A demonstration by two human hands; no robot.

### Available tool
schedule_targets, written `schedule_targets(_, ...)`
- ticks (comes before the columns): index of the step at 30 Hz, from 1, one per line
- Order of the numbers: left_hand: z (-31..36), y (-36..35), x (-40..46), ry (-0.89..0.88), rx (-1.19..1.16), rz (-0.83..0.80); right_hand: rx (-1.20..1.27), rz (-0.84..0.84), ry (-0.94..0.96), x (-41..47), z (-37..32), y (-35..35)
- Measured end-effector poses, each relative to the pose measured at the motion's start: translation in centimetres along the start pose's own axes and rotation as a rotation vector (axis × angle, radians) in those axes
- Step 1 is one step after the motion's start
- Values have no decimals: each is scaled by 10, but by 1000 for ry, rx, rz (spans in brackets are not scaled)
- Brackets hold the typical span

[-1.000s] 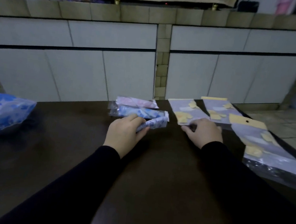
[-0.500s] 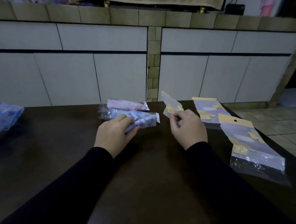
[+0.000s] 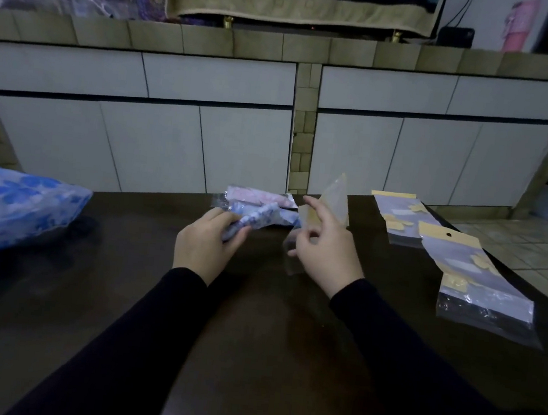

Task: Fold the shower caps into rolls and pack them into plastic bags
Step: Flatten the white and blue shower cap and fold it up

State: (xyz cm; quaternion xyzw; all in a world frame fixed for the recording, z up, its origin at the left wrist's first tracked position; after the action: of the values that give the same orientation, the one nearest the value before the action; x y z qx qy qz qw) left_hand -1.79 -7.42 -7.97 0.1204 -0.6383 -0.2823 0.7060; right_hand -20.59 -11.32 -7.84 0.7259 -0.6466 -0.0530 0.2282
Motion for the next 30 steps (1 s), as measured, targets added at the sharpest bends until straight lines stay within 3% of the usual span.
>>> schedule_targets(5, -16, 15, -3, 56, 8, -8, -31, 38, 140, -10, -37, -5)
schedule_targets(9, -34, 24, -5, 106, 46, 8, -170, -77, 90, -22, -36, -24)
schedule_targets(12, -36, 28, -8, 40, 60, 0, -386, -127, 106, -32, -35, -31)
schedule_targets(15, -33, 28, -10, -68, 40, -25, -548, -45, 162, -29, -49, -19)
schedule_targets(19, -31, 23, -10, -131, -30, -52, -599, -2, 230, -18, -70, -1)
schedule_targets(25, -16, 19, -12, -209, -55, -97, -1067, -385, 182, 3, -14, -13)
schedule_targets(30, 6, 26, -10, -283, -108, -24, -690, -477, 92, 3, 25, -23)
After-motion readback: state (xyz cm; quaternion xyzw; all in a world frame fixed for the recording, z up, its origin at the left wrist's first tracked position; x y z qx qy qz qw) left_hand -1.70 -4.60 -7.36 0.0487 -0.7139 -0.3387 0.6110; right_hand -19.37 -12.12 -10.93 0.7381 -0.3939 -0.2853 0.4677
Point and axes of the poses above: each hand's wrist, its own x-axis towards the middle knuckle, its own y-axis out of the back of the hand, z = x × y, the point moved 7 cm from there along x, towards the middle knuckle, and after that the axes turned 5 degrees about -y, right-handed, at the moved point
